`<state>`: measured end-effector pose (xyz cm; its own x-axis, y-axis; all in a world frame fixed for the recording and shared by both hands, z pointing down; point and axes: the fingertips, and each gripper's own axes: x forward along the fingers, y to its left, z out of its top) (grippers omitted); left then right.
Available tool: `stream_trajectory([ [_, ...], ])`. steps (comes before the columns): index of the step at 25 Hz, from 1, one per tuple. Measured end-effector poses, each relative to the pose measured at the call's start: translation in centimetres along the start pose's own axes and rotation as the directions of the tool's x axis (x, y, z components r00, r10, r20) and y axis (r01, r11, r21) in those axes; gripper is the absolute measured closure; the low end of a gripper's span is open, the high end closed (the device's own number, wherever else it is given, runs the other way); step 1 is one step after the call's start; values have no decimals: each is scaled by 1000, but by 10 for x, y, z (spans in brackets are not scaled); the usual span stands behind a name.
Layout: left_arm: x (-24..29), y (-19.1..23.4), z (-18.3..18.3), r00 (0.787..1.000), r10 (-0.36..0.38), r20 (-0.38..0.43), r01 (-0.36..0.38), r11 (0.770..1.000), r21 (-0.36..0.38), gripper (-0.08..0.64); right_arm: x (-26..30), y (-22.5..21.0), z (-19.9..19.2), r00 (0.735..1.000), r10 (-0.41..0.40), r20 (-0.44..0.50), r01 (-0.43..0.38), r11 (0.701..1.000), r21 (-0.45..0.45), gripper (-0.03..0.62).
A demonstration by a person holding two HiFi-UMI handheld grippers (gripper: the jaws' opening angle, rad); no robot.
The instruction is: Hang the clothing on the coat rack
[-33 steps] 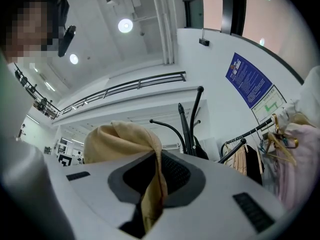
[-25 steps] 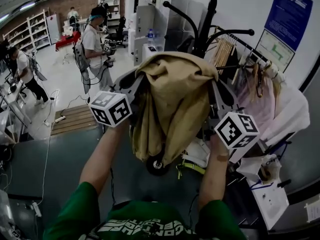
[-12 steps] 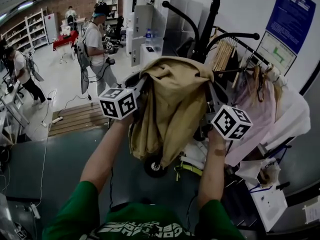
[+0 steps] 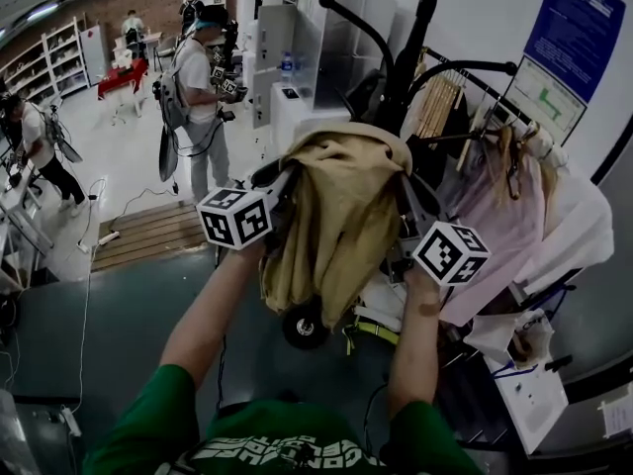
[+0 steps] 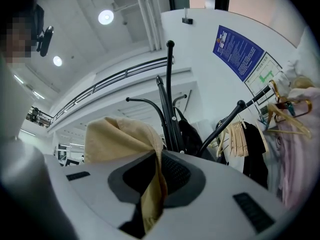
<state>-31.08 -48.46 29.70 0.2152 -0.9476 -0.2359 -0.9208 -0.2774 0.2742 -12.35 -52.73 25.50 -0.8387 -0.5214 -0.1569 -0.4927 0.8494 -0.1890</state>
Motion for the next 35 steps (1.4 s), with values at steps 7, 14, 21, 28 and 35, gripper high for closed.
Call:
stream_trajectory([
  [7, -9, -8, -18, 1000, -13, 2, 13, 999, -33, 512, -8, 8, -20, 999, 41, -13, -40, 999, 33, 551],
  [14, -27, -18, -39, 1000, -30, -10, 29, 998, -64, 512, -15, 22, -36, 997, 71, -15, -70, 996, 56, 551],
  [21, -41, -36, -62, 997, -70, -41, 67, 995, -80, 512, -22, 33, -48, 998, 70, -8, -69, 994, 89, 551],
  [28, -58, -54, -73, 992, -111, -56, 107, 991, -84, 512, -32, 54, -60, 998, 61, -6, -60, 992, 110, 551],
  [35, -67, -66, -79, 987, -148, -65, 143, 987, -73, 512, -39, 62, -63, 1000, 15, 6, -16, 993, 115, 551],
])
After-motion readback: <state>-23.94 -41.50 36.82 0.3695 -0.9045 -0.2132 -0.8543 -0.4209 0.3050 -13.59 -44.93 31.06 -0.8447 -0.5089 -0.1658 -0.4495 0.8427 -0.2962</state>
